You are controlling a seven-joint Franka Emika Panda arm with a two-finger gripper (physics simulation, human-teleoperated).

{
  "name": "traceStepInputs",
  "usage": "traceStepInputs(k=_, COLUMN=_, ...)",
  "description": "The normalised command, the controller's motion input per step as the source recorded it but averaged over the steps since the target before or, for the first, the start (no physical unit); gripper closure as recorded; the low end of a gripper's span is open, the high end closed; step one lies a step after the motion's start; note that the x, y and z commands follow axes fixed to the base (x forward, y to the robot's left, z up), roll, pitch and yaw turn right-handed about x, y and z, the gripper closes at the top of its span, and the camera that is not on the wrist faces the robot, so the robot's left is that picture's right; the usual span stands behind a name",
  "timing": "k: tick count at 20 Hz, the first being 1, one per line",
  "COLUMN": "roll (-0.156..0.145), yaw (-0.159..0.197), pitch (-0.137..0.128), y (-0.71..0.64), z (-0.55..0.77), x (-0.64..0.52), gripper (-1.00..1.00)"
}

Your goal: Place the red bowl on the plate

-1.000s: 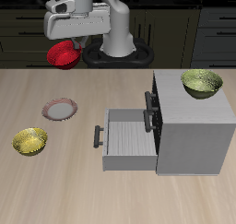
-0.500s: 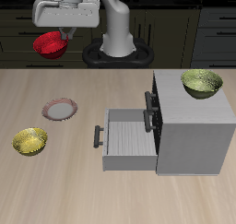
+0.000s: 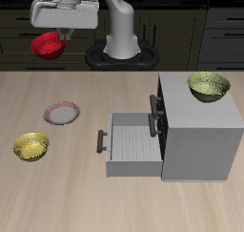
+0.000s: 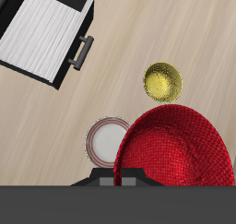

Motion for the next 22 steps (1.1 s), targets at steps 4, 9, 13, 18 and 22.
traceStepInputs(k=4, roll=0.041, yaw=0.026, pitch=0.037, y=-0.05, z=-0.25, x=-0.13, gripper=1.0)
traceStepInputs(k=9, roll=0.009, yaw=-0.006, pitch=0.011, y=-0.07, z=-0.13, x=-0.08, gripper=1.0)
traceStepInputs(k=13, roll=0.007, yaw=-0.018, pitch=0.007, y=0.03, z=-0.16, x=-0.01, gripper=1.0)
traceStepInputs(k=18, roll=0.019, yaw=-0.003, pitch=0.016, y=0.02, z=-0.13, x=0.04, gripper=1.0)
traceStepInputs(k=22, roll=0.006, yaw=0.012, pitch=-0.034, y=-0.08, z=-0.05, x=0.03, gripper=1.0)
